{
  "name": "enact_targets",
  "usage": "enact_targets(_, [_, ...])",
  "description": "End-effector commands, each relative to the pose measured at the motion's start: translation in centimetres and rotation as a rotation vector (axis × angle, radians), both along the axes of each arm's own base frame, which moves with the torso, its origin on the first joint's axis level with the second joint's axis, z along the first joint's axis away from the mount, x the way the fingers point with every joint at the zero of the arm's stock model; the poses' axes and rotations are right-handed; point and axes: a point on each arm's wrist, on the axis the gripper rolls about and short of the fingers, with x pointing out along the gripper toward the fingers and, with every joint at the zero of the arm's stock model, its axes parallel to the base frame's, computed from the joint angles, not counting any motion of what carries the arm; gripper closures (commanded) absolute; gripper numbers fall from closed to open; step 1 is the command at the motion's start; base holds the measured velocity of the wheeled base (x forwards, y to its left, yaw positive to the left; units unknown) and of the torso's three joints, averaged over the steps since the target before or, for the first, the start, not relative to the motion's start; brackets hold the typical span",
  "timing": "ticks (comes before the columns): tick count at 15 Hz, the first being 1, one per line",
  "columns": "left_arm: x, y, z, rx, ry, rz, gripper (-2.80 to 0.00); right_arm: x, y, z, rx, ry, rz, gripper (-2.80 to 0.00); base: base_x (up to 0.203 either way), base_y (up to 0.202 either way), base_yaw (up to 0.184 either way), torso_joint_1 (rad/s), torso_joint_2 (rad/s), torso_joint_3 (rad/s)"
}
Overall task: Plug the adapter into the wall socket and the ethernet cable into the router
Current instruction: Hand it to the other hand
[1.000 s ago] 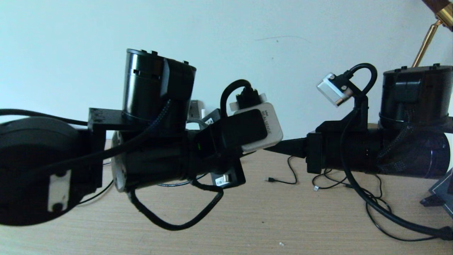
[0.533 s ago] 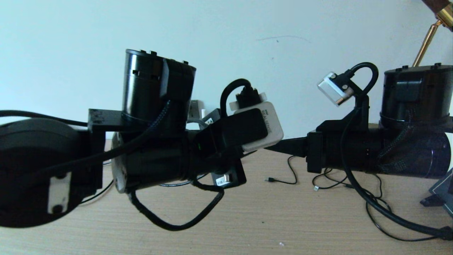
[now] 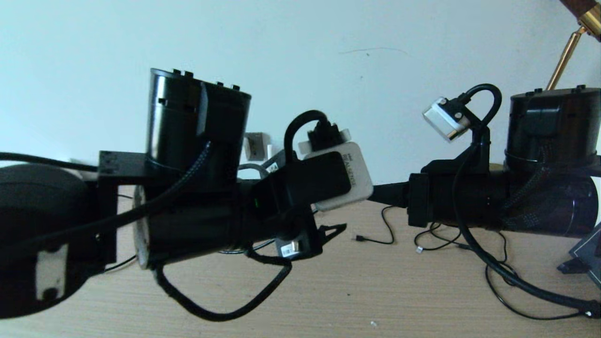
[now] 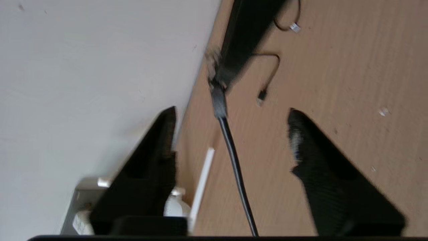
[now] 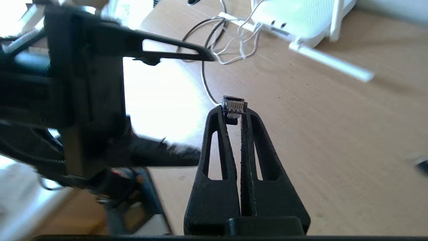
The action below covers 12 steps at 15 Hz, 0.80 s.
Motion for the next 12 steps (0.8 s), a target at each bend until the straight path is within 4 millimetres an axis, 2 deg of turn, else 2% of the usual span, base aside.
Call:
enact_targets(1, [-1.2, 1.4, 0.4, -0.006, -0.014, 0.004, -2.8, -0.1, 0.0, 0.3, 0.034, 0.037, -0.007, 0.0, 0.0, 0.0, 0.0, 0.0, 0.0, 0.0])
enact_targets(3, [-2.0, 2.5, 0.5, -0.029, -0.057, 0.036, -2.8, -0.4, -0.3, 1.4, 0.126, 0.13, -0.033, 0.0, 0.0, 0.0, 0.0, 0.0, 0.0, 0.0])
enact_targets(5, [-1.7, 2.2, 1.3, -0.111, -0.159, 0.041, -2.8, -0.9, -0.6, 2.3, 0.205, 0.22, -0.054, 0.0, 0.0, 0.0, 0.0, 0.0, 0.0, 0.0])
enact_targets(7, [-1.2, 1.5, 1.1, -0.077, -0.277, 0.019, -2.8, -1.5, -1.1, 2.7, 0.232, 0.267, -0.069, 0.0, 0.0, 0.0, 0.0, 0.0, 0.0, 0.0])
enact_targets(12, [-1.9, 1.1, -1.9, -0.011, -0.422, -0.063, -2.8, -2.3, -2.7, 4.2, 0.314, 0.372, -0.124, 0.0, 0.0, 0.0, 0.0, 0.0, 0.0, 0.0])
